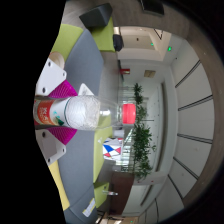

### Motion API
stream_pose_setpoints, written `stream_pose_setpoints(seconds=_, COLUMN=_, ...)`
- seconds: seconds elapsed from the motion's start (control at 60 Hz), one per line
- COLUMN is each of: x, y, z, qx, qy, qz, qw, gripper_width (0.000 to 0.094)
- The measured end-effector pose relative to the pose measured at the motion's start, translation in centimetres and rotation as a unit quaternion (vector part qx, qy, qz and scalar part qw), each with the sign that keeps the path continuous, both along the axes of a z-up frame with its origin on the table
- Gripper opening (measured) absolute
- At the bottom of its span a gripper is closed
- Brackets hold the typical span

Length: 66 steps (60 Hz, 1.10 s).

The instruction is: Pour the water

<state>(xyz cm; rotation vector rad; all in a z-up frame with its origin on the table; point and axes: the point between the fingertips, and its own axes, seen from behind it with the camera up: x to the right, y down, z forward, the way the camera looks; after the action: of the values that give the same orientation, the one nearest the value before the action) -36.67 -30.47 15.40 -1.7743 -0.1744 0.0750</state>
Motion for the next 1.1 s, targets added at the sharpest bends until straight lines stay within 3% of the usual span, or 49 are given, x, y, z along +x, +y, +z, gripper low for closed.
stream_pose_setpoints(seconds=0.233, x=0.7, y=-0.3, z=-7.0, qx=-0.043, qy=-0.011, qz=-0.009, qw=0.999, gripper_width=0.034)
stream_pose_setpoints(seconds=0.267, x=1.1, y=0.2, z=-7.3, qx=-0.013, qy=-0.008, qz=-0.007, qw=1.0, gripper_width=0.0328)
stream_pose_setpoints(seconds=0.367, x=1.5, y=0.0, z=-6.7, qx=-0.007, qy=-0.009, qz=-0.008, qw=1.0, gripper_width=0.039)
stream_pose_setpoints(seconds=0.517, x=1.3, y=-0.4, z=-7.2, qx=-0.041, qy=-0.002, qz=-0.016, qw=0.999, gripper_width=0.0548)
stream_pose_setpoints(seconds=0.617, x=1.7, y=-1.9, z=-7.3, qx=-0.068, qy=0.001, qz=-0.027, qw=0.997, gripper_width=0.0878)
stream_pose_setpoints(seconds=0.65, x=2.1, y=-2.7, z=-7.1, qx=-0.077, qy=-0.003, qz=-0.038, qw=0.996, gripper_width=0.0833)
stream_pose_setpoints(seconds=0.85, x=2.8, y=-9.6, z=-4.8, qx=-0.102, qy=-0.019, qz=-0.07, qw=0.992, gripper_width=0.0855)
stream_pose_setpoints(seconds=1.1, x=1.4, y=-18.7, z=-1.5, qx=-0.099, qy=-0.033, qz=-0.067, qw=0.992, gripper_width=0.085)
